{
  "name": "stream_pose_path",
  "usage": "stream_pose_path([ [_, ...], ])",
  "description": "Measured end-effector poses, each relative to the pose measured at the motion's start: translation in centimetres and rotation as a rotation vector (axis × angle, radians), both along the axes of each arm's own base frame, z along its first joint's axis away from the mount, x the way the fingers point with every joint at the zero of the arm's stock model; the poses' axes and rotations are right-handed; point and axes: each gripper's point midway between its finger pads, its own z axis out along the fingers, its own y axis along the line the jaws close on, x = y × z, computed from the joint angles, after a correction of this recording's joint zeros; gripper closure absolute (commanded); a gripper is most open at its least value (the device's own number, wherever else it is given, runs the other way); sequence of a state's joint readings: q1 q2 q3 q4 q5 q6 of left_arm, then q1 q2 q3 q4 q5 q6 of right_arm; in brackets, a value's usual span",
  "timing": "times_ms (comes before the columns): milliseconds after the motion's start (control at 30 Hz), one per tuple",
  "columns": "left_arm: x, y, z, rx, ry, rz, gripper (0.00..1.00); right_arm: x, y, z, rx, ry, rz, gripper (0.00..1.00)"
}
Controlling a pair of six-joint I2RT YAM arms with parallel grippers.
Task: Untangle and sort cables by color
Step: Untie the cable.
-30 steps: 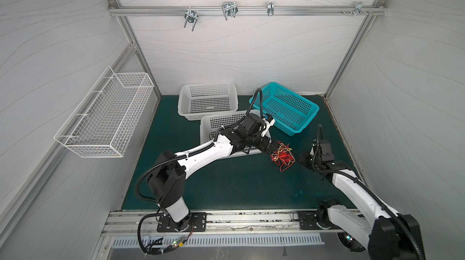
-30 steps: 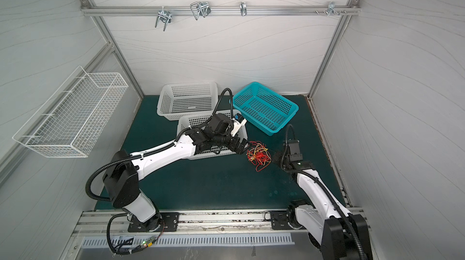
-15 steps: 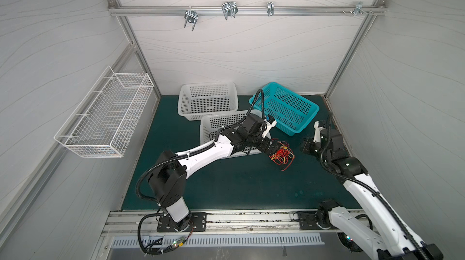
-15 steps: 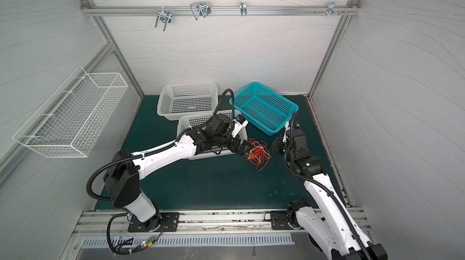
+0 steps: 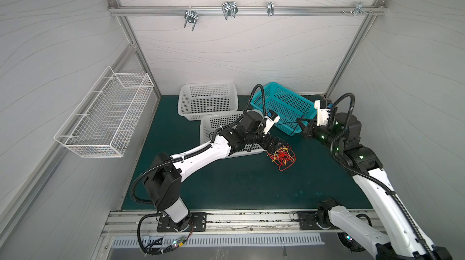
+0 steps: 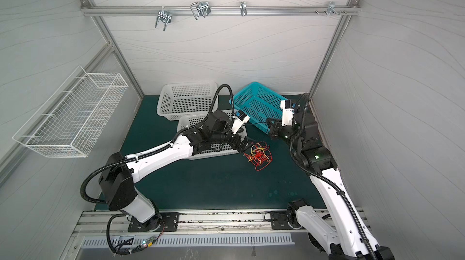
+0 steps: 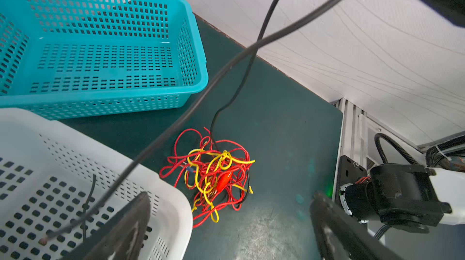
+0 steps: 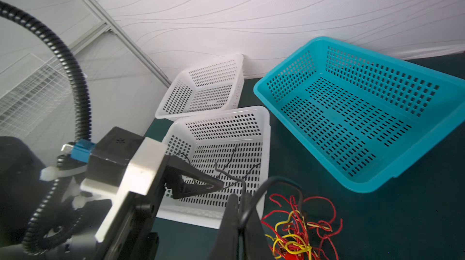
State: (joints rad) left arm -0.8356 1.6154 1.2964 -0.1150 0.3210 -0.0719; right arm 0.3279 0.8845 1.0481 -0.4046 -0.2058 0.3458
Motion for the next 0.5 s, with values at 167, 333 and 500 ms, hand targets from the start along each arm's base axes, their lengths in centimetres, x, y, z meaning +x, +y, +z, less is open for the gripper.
stream_pose_path([
  [167, 0.3, -0.7, 1.7, -0.042, -0.055, -0.013, 0.00, -0.8, 1.3, 0.2, 0.027, 0.006, 0.083, 1.00],
  [333, 0.9, -1.9, 3.9, -0.103, -0.120, -0.021, 0.00, -1.5, 2.4, 0.7, 0.056, 0.001, 0.153, 1.00],
  [500, 1.8, -3.0, 4.1, -0.132, -0.151, -0.016, 0.02, -2.1, 3.2, 1.4, 0.093, -0.008, 0.209, 1.00],
])
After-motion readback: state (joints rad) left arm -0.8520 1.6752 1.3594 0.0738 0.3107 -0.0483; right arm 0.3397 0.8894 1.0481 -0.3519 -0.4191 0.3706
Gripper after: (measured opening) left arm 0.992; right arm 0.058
